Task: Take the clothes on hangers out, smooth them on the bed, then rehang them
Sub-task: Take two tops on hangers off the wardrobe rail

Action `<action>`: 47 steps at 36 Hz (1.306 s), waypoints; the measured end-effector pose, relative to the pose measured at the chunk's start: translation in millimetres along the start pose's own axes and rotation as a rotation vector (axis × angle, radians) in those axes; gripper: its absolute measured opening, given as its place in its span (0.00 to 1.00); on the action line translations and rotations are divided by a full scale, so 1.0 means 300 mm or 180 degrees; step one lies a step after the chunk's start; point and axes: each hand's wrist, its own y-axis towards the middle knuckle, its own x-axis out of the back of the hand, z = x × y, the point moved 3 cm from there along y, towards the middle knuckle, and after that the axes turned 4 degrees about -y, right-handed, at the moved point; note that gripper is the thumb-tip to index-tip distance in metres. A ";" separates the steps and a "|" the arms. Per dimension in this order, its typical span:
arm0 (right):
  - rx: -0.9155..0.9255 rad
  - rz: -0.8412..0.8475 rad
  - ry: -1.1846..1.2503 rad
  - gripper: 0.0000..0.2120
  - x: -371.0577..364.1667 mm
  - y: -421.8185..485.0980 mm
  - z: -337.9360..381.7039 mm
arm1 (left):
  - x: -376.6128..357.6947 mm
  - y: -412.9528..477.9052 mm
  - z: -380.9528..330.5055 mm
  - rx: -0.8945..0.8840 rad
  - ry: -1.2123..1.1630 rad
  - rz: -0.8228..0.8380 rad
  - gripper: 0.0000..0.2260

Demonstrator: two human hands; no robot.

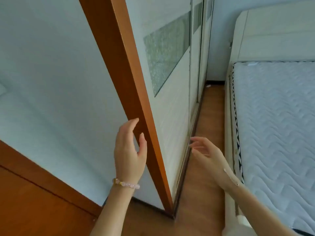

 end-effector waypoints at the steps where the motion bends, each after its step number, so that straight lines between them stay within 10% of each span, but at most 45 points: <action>1: 0.0152 -0.0084 0.0054 0.15 -0.003 0.034 0.039 | 0.012 0.041 -0.003 -0.0084 0.0037 -0.0208 0.17; 16: 0.1606 -0.0368 -0.0259 0.24 -0.099 0.387 0.389 | -0.091 0.276 0.033 -0.0024 0.0427 -0.0644 0.34; 39: 0.2896 0.0481 0.0340 0.41 -0.124 0.610 0.403 | -0.151 0.262 -0.037 0.0437 0.0788 -0.1331 0.29; 47: 0.3161 0.0369 0.0280 0.45 -0.099 0.692 0.403 | -0.349 0.184 -0.121 -0.0091 0.1272 -0.2066 0.13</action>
